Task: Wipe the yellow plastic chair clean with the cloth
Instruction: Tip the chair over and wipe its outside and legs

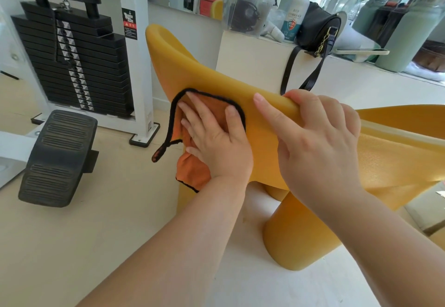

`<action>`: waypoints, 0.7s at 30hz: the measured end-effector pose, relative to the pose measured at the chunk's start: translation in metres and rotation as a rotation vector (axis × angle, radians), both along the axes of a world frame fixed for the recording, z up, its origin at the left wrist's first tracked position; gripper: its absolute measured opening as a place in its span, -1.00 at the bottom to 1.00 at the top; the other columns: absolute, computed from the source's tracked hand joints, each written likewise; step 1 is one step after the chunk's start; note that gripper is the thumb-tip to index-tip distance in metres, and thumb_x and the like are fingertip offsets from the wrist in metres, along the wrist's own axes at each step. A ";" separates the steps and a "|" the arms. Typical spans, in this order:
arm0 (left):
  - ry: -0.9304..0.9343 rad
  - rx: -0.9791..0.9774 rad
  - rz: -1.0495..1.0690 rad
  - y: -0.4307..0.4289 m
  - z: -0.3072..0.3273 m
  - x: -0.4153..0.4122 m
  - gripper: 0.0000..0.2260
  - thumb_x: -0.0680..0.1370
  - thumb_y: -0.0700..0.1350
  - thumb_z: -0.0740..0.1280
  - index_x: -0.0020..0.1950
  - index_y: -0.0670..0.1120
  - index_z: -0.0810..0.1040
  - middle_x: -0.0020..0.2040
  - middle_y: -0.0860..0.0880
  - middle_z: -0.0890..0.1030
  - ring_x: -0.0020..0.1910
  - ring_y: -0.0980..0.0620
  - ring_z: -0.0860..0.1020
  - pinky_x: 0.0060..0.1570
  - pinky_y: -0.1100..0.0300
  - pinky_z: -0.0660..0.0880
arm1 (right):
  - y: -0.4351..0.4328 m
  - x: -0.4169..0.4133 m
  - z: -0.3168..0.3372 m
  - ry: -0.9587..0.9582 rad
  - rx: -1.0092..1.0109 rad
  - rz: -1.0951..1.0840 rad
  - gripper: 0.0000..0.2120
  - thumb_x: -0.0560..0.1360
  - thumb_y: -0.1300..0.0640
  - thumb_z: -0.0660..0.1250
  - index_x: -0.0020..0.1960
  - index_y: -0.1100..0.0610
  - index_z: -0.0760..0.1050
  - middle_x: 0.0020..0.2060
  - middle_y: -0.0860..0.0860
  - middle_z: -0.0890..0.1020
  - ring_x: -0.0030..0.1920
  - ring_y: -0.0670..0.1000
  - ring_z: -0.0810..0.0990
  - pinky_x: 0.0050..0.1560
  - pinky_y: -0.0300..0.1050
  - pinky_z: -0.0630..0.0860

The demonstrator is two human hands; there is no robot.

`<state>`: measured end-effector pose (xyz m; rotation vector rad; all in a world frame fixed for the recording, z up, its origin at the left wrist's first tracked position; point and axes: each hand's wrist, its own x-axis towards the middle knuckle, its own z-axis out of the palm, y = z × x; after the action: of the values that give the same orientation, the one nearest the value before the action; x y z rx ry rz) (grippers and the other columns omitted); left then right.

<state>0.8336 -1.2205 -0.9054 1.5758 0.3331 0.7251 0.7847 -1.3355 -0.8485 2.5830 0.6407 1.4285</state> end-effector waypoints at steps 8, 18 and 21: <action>0.076 0.091 0.009 0.016 -0.050 0.000 -0.20 0.49 0.45 -0.06 0.65 0.13 -0.12 0.67 -0.03 -0.04 0.63 -0.06 -0.02 0.50 -0.36 0.01 | 0.001 -0.002 0.001 0.017 -0.007 0.001 -0.39 0.57 0.30 0.30 0.51 -0.18 0.39 0.28 0.14 0.55 0.17 0.24 0.48 0.22 0.13 0.27; -0.220 0.385 -0.002 0.030 -0.037 0.015 -0.23 0.48 0.50 -0.05 0.57 0.20 -0.21 0.66 -0.17 -0.10 0.63 -0.17 -0.04 0.50 -0.31 -0.06 | -0.003 -0.002 0.004 0.033 -0.034 -0.011 -0.38 0.56 0.31 0.30 0.52 -0.17 0.38 0.28 0.15 0.55 0.16 0.24 0.49 0.21 0.13 0.28; -0.087 0.419 -0.051 0.030 -0.092 0.006 -0.23 0.48 0.52 -0.01 0.56 0.24 -0.19 0.65 -0.18 -0.01 0.61 -0.22 0.04 0.46 -0.39 0.09 | -0.003 -0.003 0.006 0.047 -0.064 -0.016 -0.36 0.56 0.32 0.26 0.55 -0.16 0.35 0.30 0.16 0.54 0.16 0.24 0.48 0.20 0.14 0.27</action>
<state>0.8400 -1.1902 -0.9978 1.9310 0.0767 0.8593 0.7822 -1.3380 -0.8425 2.5739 0.6588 1.3238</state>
